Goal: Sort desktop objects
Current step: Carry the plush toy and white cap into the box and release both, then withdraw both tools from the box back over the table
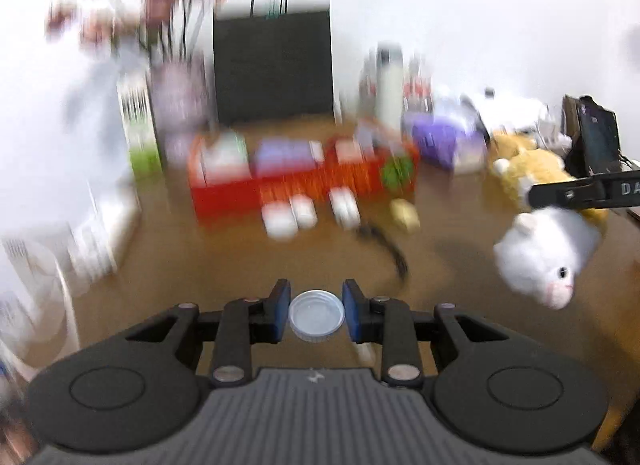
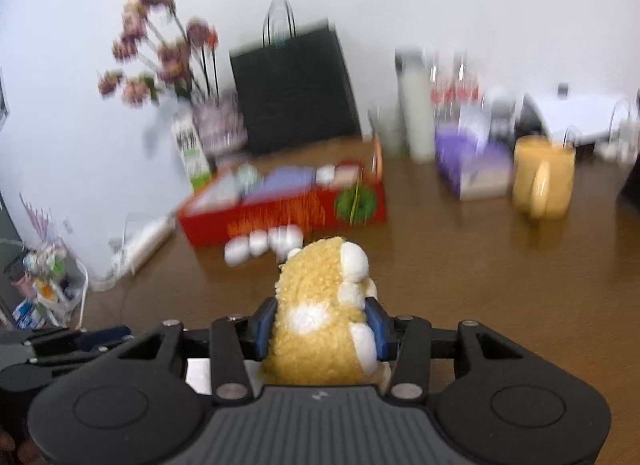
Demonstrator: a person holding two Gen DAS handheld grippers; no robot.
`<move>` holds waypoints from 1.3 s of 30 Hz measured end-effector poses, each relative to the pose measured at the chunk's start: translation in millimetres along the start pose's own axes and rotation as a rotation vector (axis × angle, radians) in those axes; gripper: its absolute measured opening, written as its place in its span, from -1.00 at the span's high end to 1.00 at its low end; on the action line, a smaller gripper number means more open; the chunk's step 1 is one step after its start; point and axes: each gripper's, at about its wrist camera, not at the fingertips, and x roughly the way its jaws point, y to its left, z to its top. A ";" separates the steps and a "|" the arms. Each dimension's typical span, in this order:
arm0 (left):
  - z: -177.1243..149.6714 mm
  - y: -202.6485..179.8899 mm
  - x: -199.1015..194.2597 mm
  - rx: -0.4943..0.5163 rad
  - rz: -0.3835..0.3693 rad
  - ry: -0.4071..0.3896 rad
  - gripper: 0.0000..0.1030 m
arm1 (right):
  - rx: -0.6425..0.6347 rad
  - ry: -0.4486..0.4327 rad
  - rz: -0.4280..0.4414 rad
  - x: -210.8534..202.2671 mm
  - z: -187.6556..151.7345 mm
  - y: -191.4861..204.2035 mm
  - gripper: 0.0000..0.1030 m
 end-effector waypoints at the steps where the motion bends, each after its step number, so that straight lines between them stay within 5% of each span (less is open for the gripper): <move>1: 16.7 1.4 -0.3 0.013 0.000 -0.036 0.43 | -0.027 -0.046 -0.012 -3.0 12.6 1.7 0.14; 5: 95.4 19.1 32.9 -0.014 -0.075 -0.076 0.43 | -0.109 -0.143 -0.033 17.2 77.7 9.6 0.13; 10: 165.5 36.0 135.8 -0.044 -0.092 0.039 0.43 | -0.081 -0.083 -0.019 112.8 166.0 10.6 0.13; 14: 161.8 36.7 237.4 -0.062 0.018 0.198 0.43 | -0.102 -0.007 -0.132 213.3 194.8 13.4 0.13; 20: 129.2 36.6 303.3 -0.112 -0.024 0.360 0.43 | -0.141 0.205 -0.255 317.0 154.5 7.3 0.11; 25: 132.1 43.9 307.6 -0.139 -0.058 0.396 0.25 | -0.241 0.238 -0.295 315.4 132.6 14.4 -0.14; 33: 186.8 65.7 261.4 -0.169 -0.026 0.347 -0.07 | -0.110 0.169 -0.222 267.5 204.1 10.5 -0.26; 39: 144.2 58.7 191.3 -0.205 0.033 0.253 -0.15 | -0.100 0.140 -0.152 219.1 176.4 16.1 -0.53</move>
